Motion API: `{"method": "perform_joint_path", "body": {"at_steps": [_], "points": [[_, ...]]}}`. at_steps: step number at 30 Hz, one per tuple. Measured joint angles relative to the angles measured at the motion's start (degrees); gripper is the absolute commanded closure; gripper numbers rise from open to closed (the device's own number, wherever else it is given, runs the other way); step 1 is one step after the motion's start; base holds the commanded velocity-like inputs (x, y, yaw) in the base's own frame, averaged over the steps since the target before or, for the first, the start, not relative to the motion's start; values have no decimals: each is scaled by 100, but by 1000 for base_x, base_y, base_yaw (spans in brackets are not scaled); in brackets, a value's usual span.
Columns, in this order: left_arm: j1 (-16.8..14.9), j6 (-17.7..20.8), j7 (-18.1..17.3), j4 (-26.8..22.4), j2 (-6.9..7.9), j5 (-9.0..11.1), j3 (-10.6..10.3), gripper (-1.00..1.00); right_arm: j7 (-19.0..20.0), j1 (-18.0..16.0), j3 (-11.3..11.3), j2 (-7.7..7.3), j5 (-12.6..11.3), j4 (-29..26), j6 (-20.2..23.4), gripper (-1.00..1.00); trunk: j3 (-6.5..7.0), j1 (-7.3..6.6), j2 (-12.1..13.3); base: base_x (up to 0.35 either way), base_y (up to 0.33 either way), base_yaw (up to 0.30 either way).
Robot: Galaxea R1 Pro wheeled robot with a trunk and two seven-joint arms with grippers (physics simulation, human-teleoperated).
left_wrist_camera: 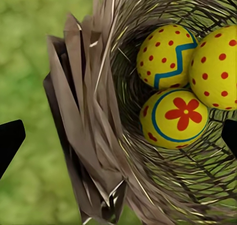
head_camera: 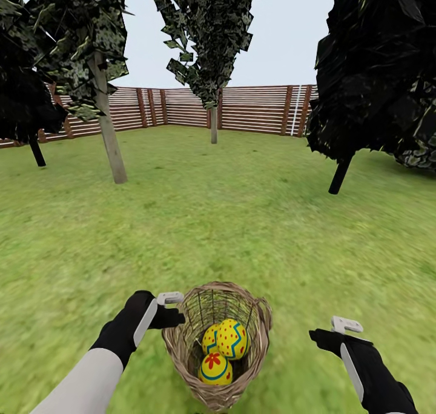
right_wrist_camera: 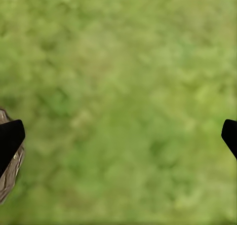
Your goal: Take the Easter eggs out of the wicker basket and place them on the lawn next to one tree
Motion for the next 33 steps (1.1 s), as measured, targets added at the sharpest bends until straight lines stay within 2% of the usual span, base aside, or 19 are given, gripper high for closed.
{"method": "perform_joint_path", "body": {"at_steps": [23, 27, 30, 32, 33], "points": [[-1, -9, -10, 10, -1, -8, 4, -100, 0, 0, 0, 0, -6, 0, 0, -100, -413, 505, -923, 0, 0, 0], [1, -9, -34, -1, 0, 22, 8, -100, 0, 0, 0, 0, -8, 0, 0, -100, -413, 506, -924, 0, 0, 0], [-5, -8, -41, 29, 4, -80, 9, -100, -5, 0, 0, 0, -8, 0, 0, -100, -412, 504, -925, 0, 0, 0], [-5, -11, -41, 28, 5, -74, 4, -100, -7, -1, 0, 0, -8, 0, 0, -100, -412, 505, -925, 0, 0, 0], [-5, -10, -42, 26, 3, -71, 2, 100, -8, -1, 0, 0, -8, 0, 0, -100, -412, 505, -925, 0, 0, 0]]}}
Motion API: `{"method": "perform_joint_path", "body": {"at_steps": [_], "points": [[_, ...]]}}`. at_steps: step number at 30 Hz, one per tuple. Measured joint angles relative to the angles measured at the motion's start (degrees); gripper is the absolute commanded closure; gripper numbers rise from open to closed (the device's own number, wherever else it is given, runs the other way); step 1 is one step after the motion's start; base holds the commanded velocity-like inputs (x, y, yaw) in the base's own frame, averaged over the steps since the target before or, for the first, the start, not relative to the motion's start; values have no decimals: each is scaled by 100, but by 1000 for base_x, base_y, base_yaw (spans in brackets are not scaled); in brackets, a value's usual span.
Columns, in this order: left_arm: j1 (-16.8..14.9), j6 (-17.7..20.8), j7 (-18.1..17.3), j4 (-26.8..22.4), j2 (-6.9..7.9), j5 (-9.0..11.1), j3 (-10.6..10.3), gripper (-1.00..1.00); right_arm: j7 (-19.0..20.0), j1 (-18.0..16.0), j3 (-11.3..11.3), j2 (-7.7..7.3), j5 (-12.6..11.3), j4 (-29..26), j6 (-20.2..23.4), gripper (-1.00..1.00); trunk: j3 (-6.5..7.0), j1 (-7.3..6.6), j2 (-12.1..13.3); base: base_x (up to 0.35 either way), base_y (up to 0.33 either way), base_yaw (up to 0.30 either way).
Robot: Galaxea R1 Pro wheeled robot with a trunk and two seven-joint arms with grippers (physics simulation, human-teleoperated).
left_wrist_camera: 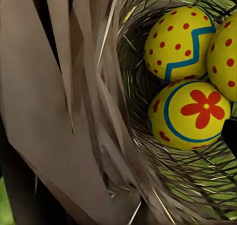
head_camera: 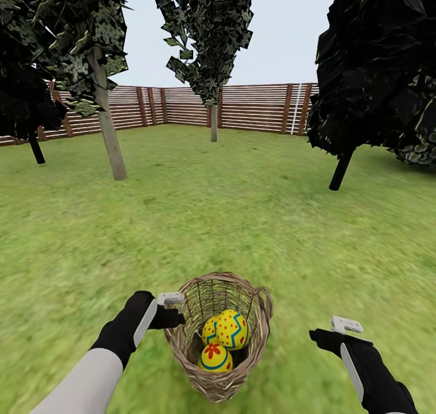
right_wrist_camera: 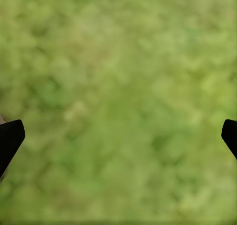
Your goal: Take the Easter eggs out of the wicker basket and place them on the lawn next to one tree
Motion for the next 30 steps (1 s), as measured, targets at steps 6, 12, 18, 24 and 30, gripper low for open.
{"method": "perform_joint_path", "body": {"at_steps": [6, 12, 18, 24, 30], "points": [[0, -2, -3, -10, -14, 169, -26, 100, 4, 0, 0, 0, 2, 0, -5, -100, 0, 0, 0, 0, 0, 0], [0, 1, -13, -22, -4, 142, -20, 100, 13, 0, 0, 9, 23, -10, -8, -100, 0, 0, 0, 0, 0, 0], [6, 1, -14, -31, 10, 110, -11, 100, 23, 0, 1, 9, 16, -9, -9, -100, 88, -108, 200, 0, 0, 0], [6, 2, -20, -33, 16, 73, -20, 100, 24, 0, 0, 10, 24, -37, -9, -100, 196, -240, 441, 0, 0, 0], [4, 1, -20, -32, 15, 86, -20, 100, 24, 0, 1, 17, 24, -35, -9, -100, 304, -372, 682, 0, 0, 0]]}}
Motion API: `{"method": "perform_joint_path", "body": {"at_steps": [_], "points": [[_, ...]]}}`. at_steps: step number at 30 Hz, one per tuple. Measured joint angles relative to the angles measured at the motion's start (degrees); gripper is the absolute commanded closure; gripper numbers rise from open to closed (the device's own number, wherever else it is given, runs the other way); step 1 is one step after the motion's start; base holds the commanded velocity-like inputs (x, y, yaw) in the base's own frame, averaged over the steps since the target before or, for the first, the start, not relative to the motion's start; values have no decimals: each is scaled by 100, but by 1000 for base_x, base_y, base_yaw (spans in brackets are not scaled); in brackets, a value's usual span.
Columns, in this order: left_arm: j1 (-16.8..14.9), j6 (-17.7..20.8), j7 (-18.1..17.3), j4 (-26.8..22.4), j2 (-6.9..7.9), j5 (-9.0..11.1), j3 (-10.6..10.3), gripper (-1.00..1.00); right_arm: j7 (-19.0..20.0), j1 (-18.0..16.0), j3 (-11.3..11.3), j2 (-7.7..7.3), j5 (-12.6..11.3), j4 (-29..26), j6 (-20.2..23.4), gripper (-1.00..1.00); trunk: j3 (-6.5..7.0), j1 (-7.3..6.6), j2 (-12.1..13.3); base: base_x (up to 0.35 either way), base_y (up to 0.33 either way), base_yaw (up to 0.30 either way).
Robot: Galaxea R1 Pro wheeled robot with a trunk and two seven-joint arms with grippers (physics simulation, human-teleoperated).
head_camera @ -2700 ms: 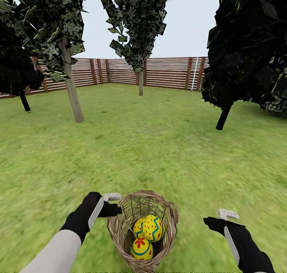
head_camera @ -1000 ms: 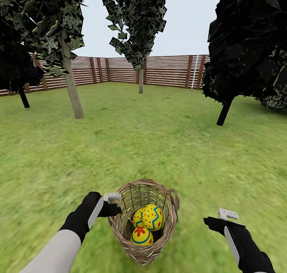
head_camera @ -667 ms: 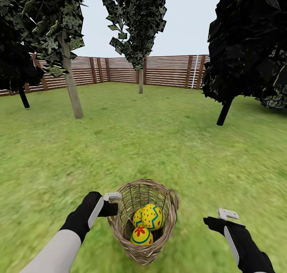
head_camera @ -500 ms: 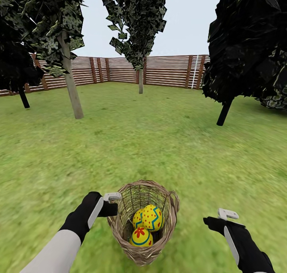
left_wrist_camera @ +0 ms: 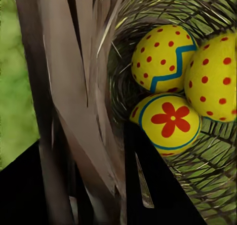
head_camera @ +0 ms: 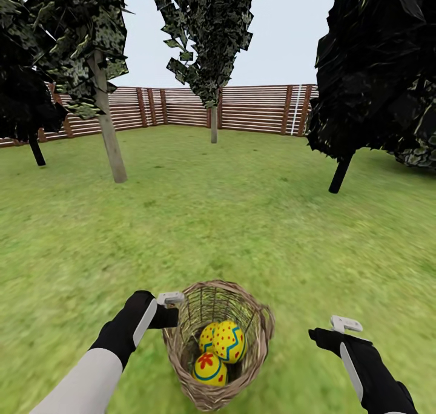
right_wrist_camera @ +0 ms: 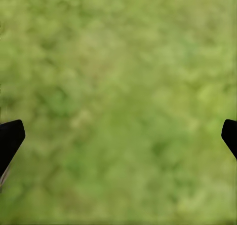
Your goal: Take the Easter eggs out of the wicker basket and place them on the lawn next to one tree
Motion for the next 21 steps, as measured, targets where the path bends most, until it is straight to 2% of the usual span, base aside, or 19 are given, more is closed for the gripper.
{"method": "perform_joint_path", "body": {"at_steps": [10, 13, 16, 21], "points": [[1, 1, -3, 0, 4, -1, 8, 100, 5, 0, 0, 1, 0, -45, 0, -100, 179, -220, 401, 0, 0, 0], [0, 2, -17, 0, 9, -75, 17, 100, -10, 0, -8, -9, 0, 15, -16, -100, 233, -286, 522, 0, 0, 0], [1, 1, -18, 0, 15, -26, 17, 100, -9, 0, 6, -1, 5, 17, -18, -100, 287, -351, 642, 0, 0, 0], [0, 1, -18, -7, 12, -56, 17, 100, -15, 0, -2, 5, 15, 48, -19, -100, 377, -461, 842, 0, 0, 0]]}}
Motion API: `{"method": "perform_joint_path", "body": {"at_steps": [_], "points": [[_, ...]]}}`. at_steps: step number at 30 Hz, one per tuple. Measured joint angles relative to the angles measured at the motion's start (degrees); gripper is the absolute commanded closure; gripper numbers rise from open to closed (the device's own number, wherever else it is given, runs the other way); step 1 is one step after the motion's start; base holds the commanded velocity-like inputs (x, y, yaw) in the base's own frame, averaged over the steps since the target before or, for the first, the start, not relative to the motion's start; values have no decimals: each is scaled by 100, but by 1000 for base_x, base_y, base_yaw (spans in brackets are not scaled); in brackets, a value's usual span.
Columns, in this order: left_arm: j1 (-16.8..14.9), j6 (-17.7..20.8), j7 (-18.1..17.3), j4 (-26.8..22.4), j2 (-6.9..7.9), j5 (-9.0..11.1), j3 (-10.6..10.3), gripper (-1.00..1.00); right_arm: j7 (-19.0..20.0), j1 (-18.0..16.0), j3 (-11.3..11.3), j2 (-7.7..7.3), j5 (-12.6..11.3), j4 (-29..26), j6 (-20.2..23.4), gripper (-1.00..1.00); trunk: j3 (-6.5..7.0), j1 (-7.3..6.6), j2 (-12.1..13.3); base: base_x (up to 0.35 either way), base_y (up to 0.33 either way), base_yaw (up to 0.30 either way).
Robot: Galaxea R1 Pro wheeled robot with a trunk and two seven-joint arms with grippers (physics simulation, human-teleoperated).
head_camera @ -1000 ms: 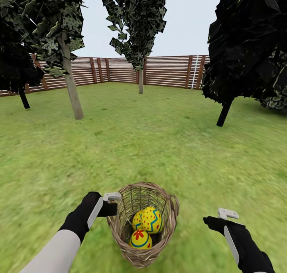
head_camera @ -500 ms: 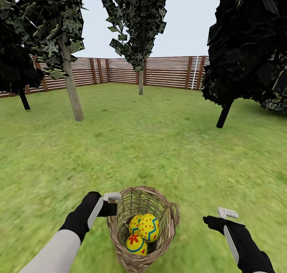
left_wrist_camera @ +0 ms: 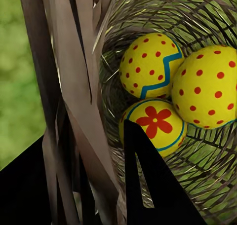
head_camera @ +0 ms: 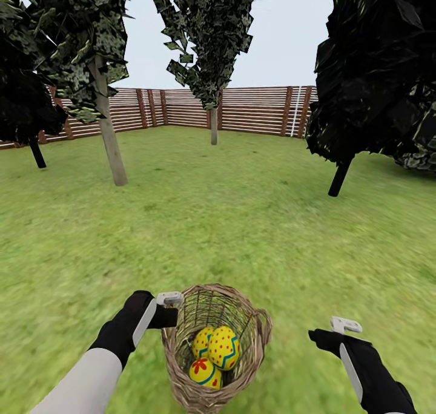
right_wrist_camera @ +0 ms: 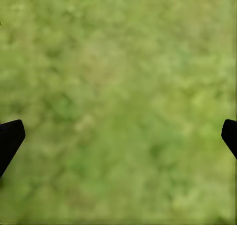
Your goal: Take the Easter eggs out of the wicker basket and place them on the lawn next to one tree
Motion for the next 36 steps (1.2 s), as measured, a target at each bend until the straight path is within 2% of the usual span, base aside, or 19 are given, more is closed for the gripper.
{"method": "perform_joint_path", "body": {"at_steps": [3, 5, 7, 10, 11, 14, 15, 18, 22, 26, 27, 29, 32, 36], "points": [[0, -1, -1, -9, 4, 30, 5, 100, -19, 13, -7, -10, -8, 121, -7, -100, 54, -66, 120, 0, 0, 0], [0, 0, -32, -9, 6, -23, 8, 100, -18, 43, -13, -18, -11, 393, -15, -100, 89, -110, 201, 0, 0, 0], [0, -3, -262, -9, 16, -81, 31, 100, -19, 48, -13, -32, 19, 709, -74, -100, 125, -154, 281, 0, 0, 0], [-1, 0, -617, -14, 46, 129, 271, 100, -17, 49, -11, -40, 13, 1052, -392, -100, 180, -220, 401, 0, 0, 0], [-1, 0, -640, -13, 48, 136, 310, 100, -17, 47, -11, -41, 19, 1106, -436, -100, 198, -242, 441, 0, 0, 0], [-1, -14, -671, -36, 60, -116, 351, 100, -17, 49, -10, -41, 28, 1161, -480, -100, 251, -308, 562, 0, 0, 0], [0, -14, -673, -46, 60, -124, 356, 100, -17, 49, -10, -41, 15, 1168, -487, -100, 269, -329, 602, 0, 0, 0], [0, -6, -667, -61, 57, 38, 359, 100, -18, 51, -10, -30, -3, 1184, -497, -100, 323, -396, 722, 0, 0, 0], [0, -13, -653, -103, 57, -65, 452, 100, -10, 59, -9, -18, -19, 1236, -768, -100, 395, -483, 882, 0, 0, 0], [0, -9, -649, -116, 55, 18, 455, 100, -2, 61, -6, -32, 36, 1568, -851, -100, 467, -571, 1043, 0, 0, 0], [0, 0, -647, -117, 62, 6, 460, 100, -22, 64, 6, -26, 43, 2031, -1451, -100, 484, -593, 1083, 0, 0, 0], [0, -3, -643, -116, 64, -56, 462, 100, -29, 62, 15, -40, 50, 2529, -2046, -100, 520, -637, 1163, 0, 0, 67], [2, 3, -638, -119, 64, 41, 462, 100, -36, 59, 20, -29, 33, 2790, -2168, -100, 574, -703, 1283, 0, 0, 244], [2, -1, -635, -119, 60, -42, 462, 100, -41, 59, 21, -20, 28, 2952, -2393, -100, 646, -791, 1444, 0, 0, 290]]}}
